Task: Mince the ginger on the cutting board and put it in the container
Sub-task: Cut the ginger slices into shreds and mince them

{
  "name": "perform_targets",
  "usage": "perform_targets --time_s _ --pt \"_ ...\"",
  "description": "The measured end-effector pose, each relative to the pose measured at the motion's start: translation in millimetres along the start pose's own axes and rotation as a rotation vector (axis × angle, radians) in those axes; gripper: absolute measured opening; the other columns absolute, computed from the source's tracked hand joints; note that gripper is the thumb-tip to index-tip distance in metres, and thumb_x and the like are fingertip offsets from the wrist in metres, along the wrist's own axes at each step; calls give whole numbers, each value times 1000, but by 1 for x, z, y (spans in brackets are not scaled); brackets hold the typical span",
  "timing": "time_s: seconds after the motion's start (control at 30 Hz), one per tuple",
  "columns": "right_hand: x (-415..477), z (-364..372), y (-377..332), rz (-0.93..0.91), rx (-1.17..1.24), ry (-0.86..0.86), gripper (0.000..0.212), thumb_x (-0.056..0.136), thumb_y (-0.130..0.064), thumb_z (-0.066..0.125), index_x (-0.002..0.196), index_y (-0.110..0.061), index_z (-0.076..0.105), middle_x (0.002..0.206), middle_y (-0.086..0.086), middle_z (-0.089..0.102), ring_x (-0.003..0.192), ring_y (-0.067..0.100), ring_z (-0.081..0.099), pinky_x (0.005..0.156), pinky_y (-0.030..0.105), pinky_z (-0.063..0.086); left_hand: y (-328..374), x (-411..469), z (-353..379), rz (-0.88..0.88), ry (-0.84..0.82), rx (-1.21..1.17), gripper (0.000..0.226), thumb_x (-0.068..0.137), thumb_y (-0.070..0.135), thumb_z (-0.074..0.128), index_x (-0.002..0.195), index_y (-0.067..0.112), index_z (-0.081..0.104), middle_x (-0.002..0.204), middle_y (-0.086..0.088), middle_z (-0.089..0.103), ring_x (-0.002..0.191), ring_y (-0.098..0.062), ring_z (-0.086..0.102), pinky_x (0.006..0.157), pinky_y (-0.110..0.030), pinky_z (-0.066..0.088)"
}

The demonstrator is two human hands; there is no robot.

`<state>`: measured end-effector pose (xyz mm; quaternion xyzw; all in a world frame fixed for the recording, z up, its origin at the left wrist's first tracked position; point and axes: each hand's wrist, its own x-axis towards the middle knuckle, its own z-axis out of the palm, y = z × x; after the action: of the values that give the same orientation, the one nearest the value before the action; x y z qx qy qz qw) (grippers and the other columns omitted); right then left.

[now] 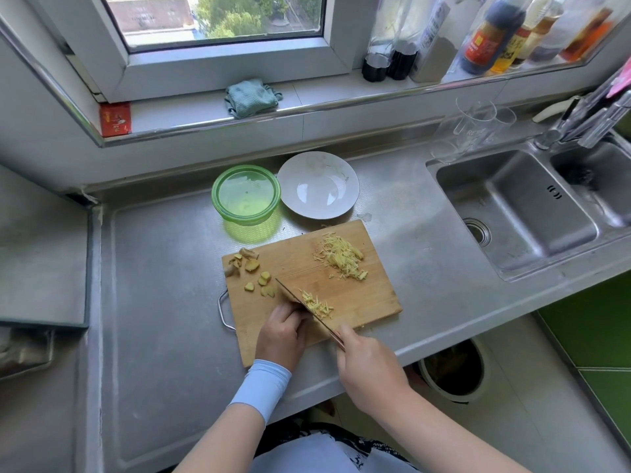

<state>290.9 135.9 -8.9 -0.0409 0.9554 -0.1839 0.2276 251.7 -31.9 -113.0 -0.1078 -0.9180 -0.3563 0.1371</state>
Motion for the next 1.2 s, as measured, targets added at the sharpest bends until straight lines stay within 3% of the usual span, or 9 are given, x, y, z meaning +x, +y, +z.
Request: perform_targets --time_s 0.13,0.33,0.43,0.53,0.63,0.7,0.9,1.2 --pt "-20 2 11 21 2 -10 7 105 -31 36 102 -26 33 71 -2 51 65 25 50 57 37 40 -2 0 0 19 0 -9 21 85 12 53 83 5 73 91 -9 67 83 -25 59 70 -28 48" --pt "14 6 -6 11 -12 17 17 104 -29 38 119 -22 39 89 8 64 78 31 58 62 37 41 -3 1 1 6 -2 -13 18 86 14 57 80 8 72 84 -6 65 78 -24 58 68 -28 47" --pt "18 4 -9 2 -24 36 27 104 -31 38 128 -20 39 90 10 65 80 33 60 61 36 39 -4 1 0 -1 -9 -12 17 84 13 57 80 9 73 84 -6 65 79 -24 59 68 -30 48" --pt "4 3 -2 4 -3 38 30 104 -30 38 133 -22 38 84 5 62 71 27 51 61 36 38 -2 0 -1 -12 -2 -17 20 84 15 54 80 8 73 84 -7 66 78 -25 60 67 -32 49" --pt "-15 5 7 -5 5 28 9 104 -30 38 111 -25 38 73 -1 53 67 26 51 57 37 34 -2 0 0 -17 7 -24 21 85 15 54 80 7 73 84 -7 66 77 -26 60 65 -32 49" --pt "-19 6 10 12 5 14 8 104 -30 38 100 -26 32 72 0 52 67 27 50 57 37 34 -2 -1 1 -18 6 -19 20 85 14 54 80 7 72 84 -6 66 77 -25 59 66 -31 48" --pt "11 3 -6 0 -20 32 14 103 -28 39 115 -20 41 86 10 63 71 30 50 61 37 38 -1 -3 3 -19 37 1 21 85 17 55 78 9 73 82 -6 66 78 -23 58 68 -26 45" --pt "-9 -1 8 -22 -14 15 11 104 -28 38 112 -22 40 73 0 51 67 27 50 59 37 37 -1 -3 3 -11 60 -5 19 85 17 58 81 8 74 87 -6 68 83 -20 57 70 -23 46"
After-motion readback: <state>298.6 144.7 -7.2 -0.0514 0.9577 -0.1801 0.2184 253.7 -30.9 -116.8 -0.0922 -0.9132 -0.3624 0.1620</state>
